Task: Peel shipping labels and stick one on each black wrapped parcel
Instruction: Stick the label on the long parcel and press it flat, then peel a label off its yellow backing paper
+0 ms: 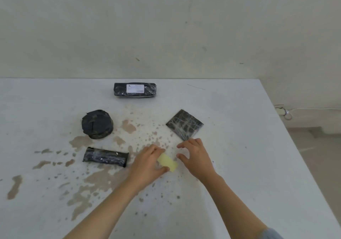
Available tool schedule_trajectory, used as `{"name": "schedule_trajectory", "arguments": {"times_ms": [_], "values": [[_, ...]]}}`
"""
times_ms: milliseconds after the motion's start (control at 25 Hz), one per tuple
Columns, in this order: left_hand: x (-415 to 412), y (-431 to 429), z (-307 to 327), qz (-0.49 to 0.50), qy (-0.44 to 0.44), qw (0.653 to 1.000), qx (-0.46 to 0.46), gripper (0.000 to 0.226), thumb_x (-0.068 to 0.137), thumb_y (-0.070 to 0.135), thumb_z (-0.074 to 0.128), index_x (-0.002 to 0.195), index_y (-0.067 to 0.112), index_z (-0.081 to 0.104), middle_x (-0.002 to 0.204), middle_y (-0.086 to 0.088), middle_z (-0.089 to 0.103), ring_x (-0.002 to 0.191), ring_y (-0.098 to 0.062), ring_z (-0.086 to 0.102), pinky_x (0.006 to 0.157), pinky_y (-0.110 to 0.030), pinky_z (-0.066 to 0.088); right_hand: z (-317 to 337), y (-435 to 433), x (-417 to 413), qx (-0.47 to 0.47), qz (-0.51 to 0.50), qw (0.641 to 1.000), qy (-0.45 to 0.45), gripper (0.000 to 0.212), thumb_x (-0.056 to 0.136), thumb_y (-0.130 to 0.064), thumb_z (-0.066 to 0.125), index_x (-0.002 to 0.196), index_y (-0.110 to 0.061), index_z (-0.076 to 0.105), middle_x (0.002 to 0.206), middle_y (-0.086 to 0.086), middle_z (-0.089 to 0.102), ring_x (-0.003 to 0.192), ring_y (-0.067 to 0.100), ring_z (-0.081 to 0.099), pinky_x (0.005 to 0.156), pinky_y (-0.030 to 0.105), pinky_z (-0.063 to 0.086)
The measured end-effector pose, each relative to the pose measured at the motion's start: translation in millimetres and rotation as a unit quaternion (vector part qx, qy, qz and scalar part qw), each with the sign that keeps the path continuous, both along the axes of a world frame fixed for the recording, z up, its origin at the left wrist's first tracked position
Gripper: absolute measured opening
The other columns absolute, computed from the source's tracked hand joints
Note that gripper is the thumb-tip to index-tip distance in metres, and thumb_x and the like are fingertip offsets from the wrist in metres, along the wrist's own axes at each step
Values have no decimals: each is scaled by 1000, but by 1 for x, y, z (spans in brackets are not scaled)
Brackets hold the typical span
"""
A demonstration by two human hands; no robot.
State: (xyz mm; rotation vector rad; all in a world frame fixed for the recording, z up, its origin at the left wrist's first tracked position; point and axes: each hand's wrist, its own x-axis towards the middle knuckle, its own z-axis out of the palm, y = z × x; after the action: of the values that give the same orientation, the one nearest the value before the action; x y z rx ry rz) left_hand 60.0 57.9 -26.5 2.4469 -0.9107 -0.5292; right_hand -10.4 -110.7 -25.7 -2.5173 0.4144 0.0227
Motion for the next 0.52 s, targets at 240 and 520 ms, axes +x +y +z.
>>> {"name": "schedule_trajectory", "arguments": {"times_ms": [240,520], "values": [[-15,-11,-11,44,10,999,-20,25,82,21,70,104,15,60,107,2,48,102,-18,49,79,-27,45,-10,-18,-57,-58,-91,993,-51,31,79,-21,68,109,-16,63,109,1,59,105,25,49,82,27,35],[-37,-32,-14,14,30,996,-79,33,83,5,59,113,20,62,106,8,52,104,-14,47,83,-21,40,-15,-32,-85,-61,-120,991,19,55,73,-27,64,126,-20,51,121,0,48,112,23,43,87,33,40]]}}
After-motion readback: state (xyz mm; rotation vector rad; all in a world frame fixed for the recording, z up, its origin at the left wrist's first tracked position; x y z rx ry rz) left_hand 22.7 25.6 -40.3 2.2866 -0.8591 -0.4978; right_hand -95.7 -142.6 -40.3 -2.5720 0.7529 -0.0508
